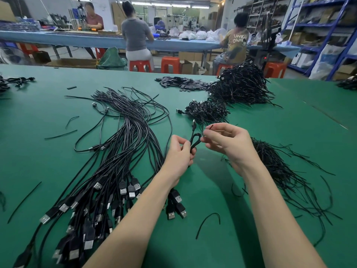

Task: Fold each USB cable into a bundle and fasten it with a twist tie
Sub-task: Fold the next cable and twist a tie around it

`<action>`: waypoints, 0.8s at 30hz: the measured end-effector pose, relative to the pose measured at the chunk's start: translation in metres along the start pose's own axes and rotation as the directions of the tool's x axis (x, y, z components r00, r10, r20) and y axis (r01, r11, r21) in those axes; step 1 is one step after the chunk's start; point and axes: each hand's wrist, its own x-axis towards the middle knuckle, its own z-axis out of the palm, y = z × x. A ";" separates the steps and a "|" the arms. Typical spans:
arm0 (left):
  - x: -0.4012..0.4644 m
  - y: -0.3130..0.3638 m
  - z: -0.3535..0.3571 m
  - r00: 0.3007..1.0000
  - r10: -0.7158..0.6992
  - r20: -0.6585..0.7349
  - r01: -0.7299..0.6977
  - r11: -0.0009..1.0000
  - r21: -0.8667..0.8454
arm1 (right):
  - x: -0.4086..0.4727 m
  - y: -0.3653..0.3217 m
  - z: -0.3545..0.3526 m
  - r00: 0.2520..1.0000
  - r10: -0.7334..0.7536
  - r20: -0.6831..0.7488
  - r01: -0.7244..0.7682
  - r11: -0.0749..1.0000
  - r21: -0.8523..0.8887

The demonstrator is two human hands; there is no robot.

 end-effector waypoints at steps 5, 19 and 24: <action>-0.006 0.005 0.005 0.998 0.056 -0.003 -0.056 0.998 0.030 | 0.000 0.014 0.015 0.991 0.129 0.023 -0.130 0.986 0.102; -0.002 0.006 0.003 0.994 0.113 -0.011 -0.111 0.985 0.132 | 0.003 0.021 0.014 0.988 0.150 -0.031 -0.149 0.989 0.025; 0.000 0.009 0.001 0.995 0.004 -0.095 -0.010 0.998 -0.062 | 0.001 0.017 0.007 0.977 0.204 0.058 -0.206 0.978 0.029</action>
